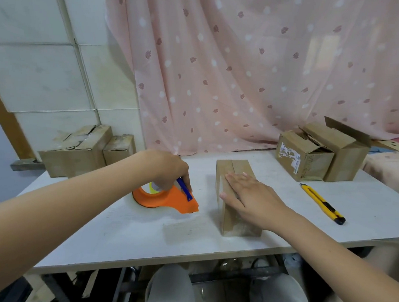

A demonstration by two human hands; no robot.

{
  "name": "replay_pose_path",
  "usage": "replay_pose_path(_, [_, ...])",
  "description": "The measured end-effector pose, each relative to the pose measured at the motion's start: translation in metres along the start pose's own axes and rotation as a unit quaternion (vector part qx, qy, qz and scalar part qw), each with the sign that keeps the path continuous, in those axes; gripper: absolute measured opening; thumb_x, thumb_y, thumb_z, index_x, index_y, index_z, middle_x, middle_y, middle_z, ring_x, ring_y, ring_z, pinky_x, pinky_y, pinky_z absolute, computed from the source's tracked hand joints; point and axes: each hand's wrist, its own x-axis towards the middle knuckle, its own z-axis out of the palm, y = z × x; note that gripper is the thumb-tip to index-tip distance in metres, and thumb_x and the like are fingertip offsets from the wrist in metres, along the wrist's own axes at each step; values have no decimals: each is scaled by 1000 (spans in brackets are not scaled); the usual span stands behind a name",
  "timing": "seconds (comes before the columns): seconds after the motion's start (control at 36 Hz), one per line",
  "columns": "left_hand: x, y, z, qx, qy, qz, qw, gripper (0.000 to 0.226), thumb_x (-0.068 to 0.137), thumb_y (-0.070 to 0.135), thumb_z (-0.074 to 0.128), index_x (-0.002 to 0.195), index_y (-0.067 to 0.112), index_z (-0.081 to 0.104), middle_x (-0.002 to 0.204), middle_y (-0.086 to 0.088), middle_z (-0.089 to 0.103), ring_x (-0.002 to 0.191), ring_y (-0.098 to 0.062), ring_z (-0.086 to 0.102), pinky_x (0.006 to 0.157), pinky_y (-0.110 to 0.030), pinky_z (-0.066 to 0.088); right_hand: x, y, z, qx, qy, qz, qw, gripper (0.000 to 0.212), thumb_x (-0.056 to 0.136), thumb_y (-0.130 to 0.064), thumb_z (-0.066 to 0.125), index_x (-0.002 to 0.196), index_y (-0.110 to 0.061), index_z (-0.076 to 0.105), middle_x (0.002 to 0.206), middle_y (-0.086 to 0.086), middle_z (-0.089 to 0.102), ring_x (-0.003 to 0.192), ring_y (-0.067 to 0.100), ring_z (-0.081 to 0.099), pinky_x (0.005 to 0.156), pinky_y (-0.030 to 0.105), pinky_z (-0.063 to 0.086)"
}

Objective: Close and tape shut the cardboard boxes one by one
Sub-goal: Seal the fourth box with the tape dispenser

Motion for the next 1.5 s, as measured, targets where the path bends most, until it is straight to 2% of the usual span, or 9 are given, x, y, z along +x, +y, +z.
replay_pose_path(0.36, [14,14,-22,36,-62,-8,997,62,91,0,47,139,38,54,76,11,49,61,-11,40,60,-23,36,3,-5,0,-8,-2,-1,1000,83,94,-70,12,160,-20,19,167,-3,17,154,16,11,121,31,16])
replay_pose_path(0.56, [23,15,-21,25,-92,-22,995,62,90,1,47,140,37,53,87,5,57,63,-16,41,57,-22,36,2,-7,-2,-8,-1,0,1000,79,97,-68,14,160,-21,18,167,-3,16,154,16,12,121,32,16])
replay_pose_path(0.67, [20,15,-22,50,-96,-32,994,58,89,5,51,137,37,56,73,5,52,59,-15,39,55,-23,35,4,-3,2,-1,5,-9,1000,90,90,-74,6,160,-19,20,166,-2,17,153,16,12,122,31,13])
replay_pose_path(0.78, [17,0,-6,30,-115,-37,992,59,86,7,51,132,43,59,91,4,65,67,-18,47,59,-25,40,7,2,9,6,19,-17,1000,94,87,-74,2,159,-17,23,166,-1,20,153,15,13,122,28,9])
replay_pose_path(1.03, [-21,-60,-1,-101,-1,-75,992,79,79,6,51,135,61,43,78,13,54,70,-14,55,61,-24,43,8,2,8,10,15,-8,1000,82,95,-69,10,159,-19,21,166,-3,18,154,15,11,123,30,10])
replay_pose_path(1.11, [-37,-73,15,-193,59,-110,973,66,77,11,62,121,58,50,79,4,62,73,-16,59,63,-32,51,7,0,8,14,18,-9,1000,78,98,-65,11,159,-17,23,166,-1,19,153,13,12,121,25,4])
replay_pose_path(1.22, [-45,-74,43,-261,106,-203,938,16,82,19,72,88,26,59,72,-3,56,63,-17,53,53,-26,39,5,-5,3,35,22,2,999,66,105,-55,16,157,-17,28,165,-2,23,153,12,14,118,21,6])
replay_pose_path(1.39, [-54,-73,83,-350,96,-304,881,16,86,17,61,82,5,52,87,-16,61,66,-30,69,52,-31,57,2,-11,-5,47,16,10,999,60,107,-50,23,156,-17,32,165,-1,24,153,16,14,119,27,14])
replay_pose_path(1.5, [-58,-68,101,-371,105,-362,849,13,84,11,56,75,3,51,71,-15,60,54,-29,63,61,-32,58,6,-10,-4,37,26,-4,999,62,106,-53,22,156,-17,33,165,3,23,153,16,10,120,28,-8])
